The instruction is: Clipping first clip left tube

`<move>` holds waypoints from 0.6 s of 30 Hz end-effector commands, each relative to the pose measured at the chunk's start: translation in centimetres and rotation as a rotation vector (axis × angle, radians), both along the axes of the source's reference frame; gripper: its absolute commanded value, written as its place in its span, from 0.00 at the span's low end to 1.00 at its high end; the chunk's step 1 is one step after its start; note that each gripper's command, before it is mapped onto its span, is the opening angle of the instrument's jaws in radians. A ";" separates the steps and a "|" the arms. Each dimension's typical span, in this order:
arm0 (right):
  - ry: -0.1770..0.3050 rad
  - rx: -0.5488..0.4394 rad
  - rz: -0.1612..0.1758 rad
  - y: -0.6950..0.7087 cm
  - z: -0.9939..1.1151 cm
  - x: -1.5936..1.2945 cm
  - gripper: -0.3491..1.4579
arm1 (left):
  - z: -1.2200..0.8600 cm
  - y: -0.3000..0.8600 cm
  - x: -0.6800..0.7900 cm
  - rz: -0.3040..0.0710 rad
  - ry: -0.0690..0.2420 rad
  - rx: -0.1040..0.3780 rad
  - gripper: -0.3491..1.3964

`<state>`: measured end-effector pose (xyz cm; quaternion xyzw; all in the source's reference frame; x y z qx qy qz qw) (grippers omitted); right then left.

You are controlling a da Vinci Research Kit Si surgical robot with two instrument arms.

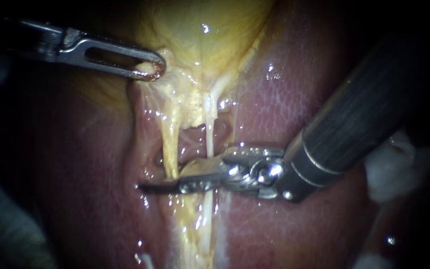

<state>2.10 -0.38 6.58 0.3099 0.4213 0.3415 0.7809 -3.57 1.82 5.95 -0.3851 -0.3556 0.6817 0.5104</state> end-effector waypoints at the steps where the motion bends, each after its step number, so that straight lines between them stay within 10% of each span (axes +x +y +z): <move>1: -0.001 0.000 0.001 0.00 0.00 0.00 0.24 | 0.00 0.00 0.00 0.001 -0.001 0.000 0.00; 18: 0.033 0.010 0.019 0.09 -0.09 -0.07 0.47 | -0.01 -0.01 0.05 -0.002 0.001 -0.003 0.00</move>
